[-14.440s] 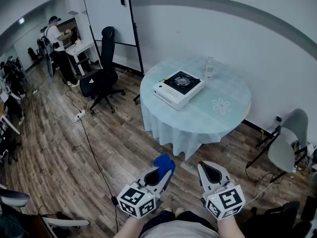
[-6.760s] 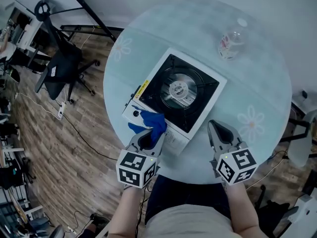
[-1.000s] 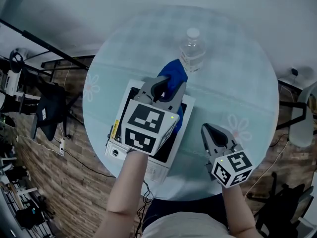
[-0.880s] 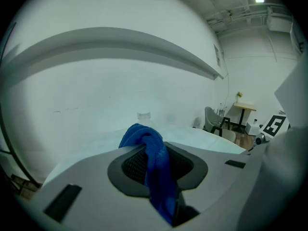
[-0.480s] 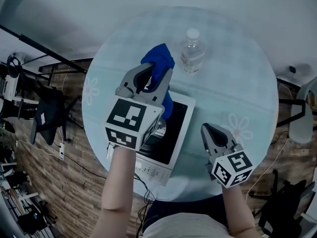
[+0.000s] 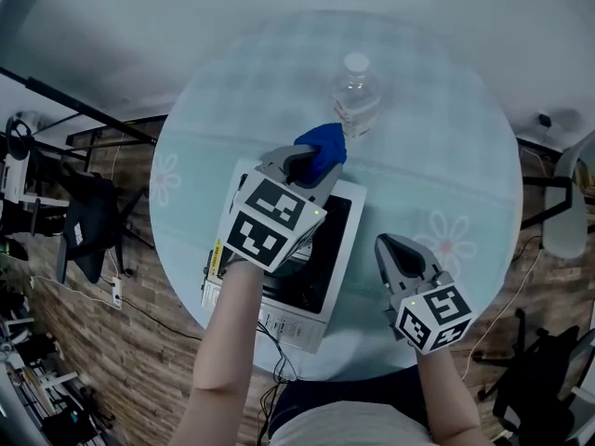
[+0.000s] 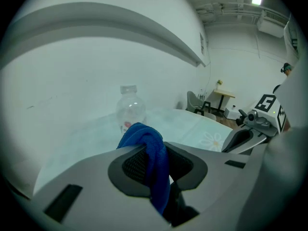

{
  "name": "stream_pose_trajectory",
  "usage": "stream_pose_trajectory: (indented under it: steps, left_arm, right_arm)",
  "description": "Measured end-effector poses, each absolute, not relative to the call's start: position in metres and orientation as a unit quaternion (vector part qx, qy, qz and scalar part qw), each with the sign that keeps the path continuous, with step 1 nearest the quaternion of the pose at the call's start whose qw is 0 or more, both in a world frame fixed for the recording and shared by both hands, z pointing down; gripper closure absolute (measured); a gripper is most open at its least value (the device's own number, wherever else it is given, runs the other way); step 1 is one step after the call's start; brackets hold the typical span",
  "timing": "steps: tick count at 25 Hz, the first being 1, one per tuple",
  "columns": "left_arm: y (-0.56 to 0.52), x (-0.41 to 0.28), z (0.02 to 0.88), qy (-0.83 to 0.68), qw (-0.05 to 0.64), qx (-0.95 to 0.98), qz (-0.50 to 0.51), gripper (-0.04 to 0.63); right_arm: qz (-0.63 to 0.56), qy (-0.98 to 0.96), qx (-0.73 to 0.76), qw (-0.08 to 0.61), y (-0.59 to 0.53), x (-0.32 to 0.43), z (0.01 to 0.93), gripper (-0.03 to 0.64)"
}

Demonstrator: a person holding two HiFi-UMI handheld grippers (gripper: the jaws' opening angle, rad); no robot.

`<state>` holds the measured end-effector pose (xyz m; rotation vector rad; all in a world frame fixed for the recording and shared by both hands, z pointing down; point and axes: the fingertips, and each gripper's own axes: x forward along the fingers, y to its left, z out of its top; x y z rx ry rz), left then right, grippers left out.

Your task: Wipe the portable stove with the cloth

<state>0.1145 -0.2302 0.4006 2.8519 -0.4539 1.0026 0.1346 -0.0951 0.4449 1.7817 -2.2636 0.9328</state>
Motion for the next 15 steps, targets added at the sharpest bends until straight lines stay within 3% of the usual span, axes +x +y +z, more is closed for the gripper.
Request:
stream_pose_trajectory:
  steps: [15]
  left_arm:
    - [-0.203,0.131,0.447,-0.043,0.069,0.915,0.394,0.506]
  right_arm:
    - [0.319,-0.731,0.6,0.065,-0.095,0.149,0.456,0.595]
